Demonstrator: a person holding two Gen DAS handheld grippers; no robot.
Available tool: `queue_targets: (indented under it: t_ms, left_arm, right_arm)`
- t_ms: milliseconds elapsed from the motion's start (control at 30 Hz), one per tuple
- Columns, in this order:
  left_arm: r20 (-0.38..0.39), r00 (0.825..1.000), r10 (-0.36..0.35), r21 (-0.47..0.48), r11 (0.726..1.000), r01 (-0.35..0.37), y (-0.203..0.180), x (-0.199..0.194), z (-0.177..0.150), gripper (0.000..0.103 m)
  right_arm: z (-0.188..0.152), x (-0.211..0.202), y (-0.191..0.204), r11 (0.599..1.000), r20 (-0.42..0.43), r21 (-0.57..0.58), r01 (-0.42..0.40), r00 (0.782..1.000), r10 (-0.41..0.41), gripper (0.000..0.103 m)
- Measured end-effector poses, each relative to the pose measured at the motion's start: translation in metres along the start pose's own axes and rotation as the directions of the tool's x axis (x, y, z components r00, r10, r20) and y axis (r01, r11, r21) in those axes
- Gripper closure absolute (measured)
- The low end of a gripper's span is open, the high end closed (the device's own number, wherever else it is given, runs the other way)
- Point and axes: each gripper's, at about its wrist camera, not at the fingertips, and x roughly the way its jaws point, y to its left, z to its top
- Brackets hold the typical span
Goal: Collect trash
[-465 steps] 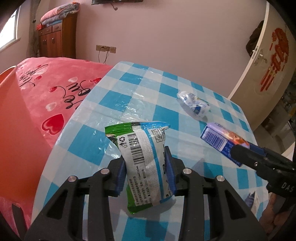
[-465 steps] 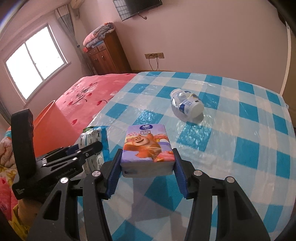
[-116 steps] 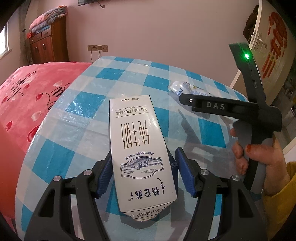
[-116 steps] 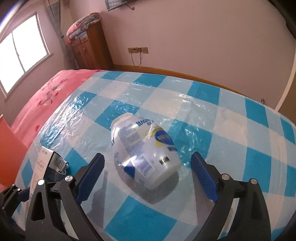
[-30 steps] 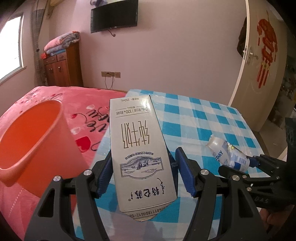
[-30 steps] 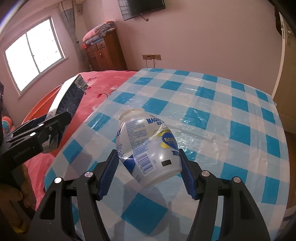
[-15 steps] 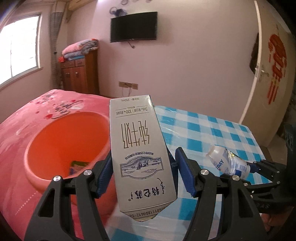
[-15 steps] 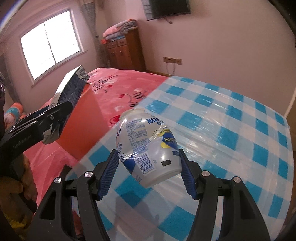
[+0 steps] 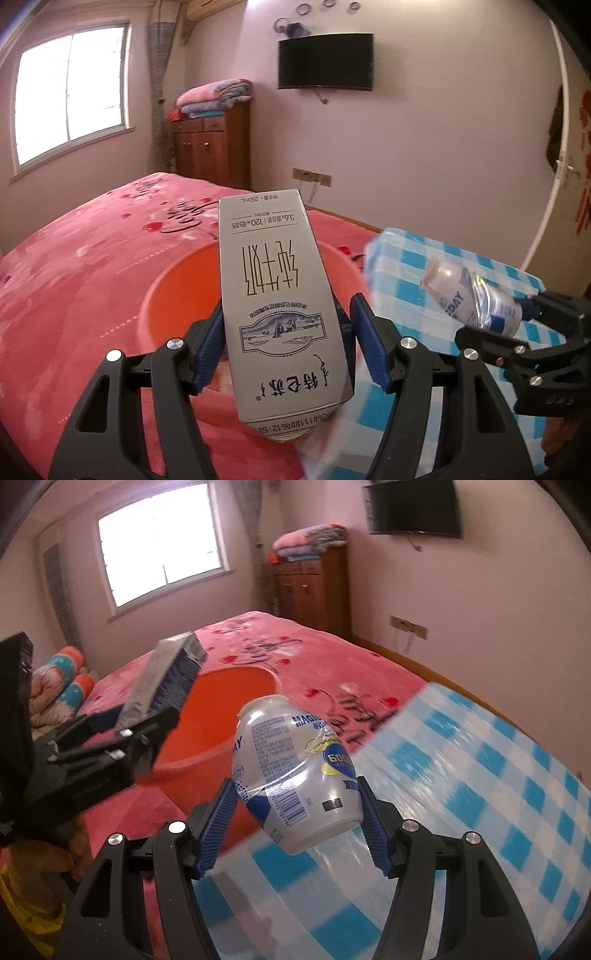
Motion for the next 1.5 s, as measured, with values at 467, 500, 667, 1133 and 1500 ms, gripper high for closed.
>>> queue_targets:
  t_ms: [467,500,667,1133,1500]
  left_arm:
    - [-0.072,0.994,0.085,-0.033,0.996,-0.087,0.044,0.041,0.0,0.038]
    - [-0.08,0.993,0.089,-0.033,0.995,-0.092,0.045,0.044,-0.001,0.038]
    - [-0.096,0.989,0.112,-0.039,0.992,-0.116,0.047,0.048,-0.008,0.019]
    - [-0.072,0.981,0.177,-0.007,0.984,-0.178,0.021,0.038,-0.013,0.005]
    - [-0.038,0.991,0.127,0.024,0.992,-0.127,-0.017,0.019,-0.014,0.004]
  right_arm:
    - [0.05,0.068,0.047,0.99,-0.019,-0.134,-0.038,0.999,0.035,0.037]
    - [0.048,0.071,0.044,0.991,-0.022,-0.125,-0.039,0.999,0.036,0.033]
    - [0.041,0.068,0.028,0.998,-0.006,-0.032,-0.052,0.999,0.052,0.015]
    - [0.003,0.027,-0.031,0.987,0.028,0.149,0.053,0.998,-0.057,0.013]
    - [-0.025,-0.005,-0.062,0.963,0.035,0.209,0.169,0.983,-0.18,0.009]
